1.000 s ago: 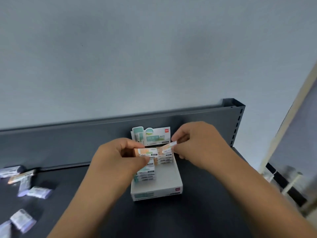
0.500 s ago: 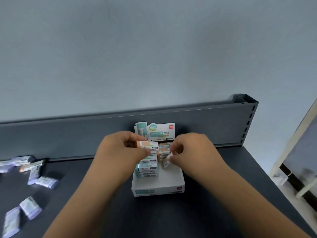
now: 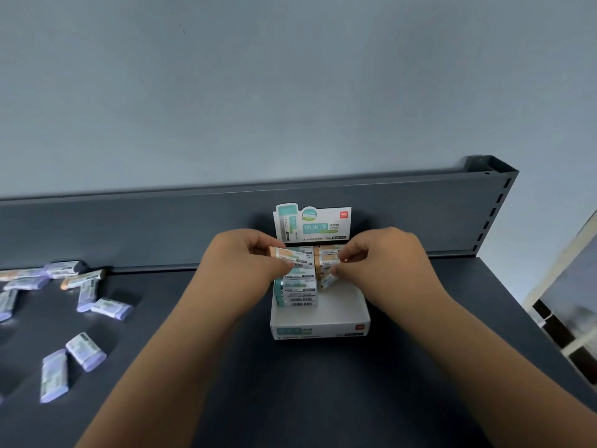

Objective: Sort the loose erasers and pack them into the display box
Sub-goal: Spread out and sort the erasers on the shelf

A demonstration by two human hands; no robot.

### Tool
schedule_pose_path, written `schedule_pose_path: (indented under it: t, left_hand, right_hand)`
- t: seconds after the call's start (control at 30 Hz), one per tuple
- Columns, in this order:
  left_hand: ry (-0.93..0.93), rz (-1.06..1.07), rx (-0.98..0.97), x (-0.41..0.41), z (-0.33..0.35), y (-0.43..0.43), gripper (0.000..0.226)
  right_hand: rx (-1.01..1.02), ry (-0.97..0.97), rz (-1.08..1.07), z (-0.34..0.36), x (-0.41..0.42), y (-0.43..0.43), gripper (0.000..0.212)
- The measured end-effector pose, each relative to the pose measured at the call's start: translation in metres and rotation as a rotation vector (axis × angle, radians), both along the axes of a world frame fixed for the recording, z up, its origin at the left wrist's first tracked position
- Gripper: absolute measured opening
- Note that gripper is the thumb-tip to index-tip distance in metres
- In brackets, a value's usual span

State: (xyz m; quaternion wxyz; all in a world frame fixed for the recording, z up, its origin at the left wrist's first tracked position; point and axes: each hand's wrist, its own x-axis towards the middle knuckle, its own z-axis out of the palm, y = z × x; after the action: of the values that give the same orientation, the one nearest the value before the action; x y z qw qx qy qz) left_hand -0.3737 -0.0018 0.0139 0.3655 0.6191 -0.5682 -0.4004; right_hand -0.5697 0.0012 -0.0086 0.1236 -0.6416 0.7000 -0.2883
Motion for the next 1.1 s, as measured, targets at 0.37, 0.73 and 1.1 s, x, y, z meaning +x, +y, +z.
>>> schedule_pose_path:
  t: [0.37,0.73,1.1]
  left_hand:
    - [-0.036,-0.043,-0.039,-0.001,-0.001,0.002,0.015]
    - [-0.051,-0.091,-0.065,-0.007,-0.003,0.007,0.019]
    - [-0.034,-0.195,-0.193,-0.028,-0.006,0.002,0.019]
  right_hand:
    - [-0.044,0.481,0.003,-0.013,0.008,0.005,0.014]
    - [-0.018,0.541,-0.012,-0.020,0.014,0.007,0.009]
    - [-0.083,0.095,0.145,0.004,-0.011,0.008,0.030]
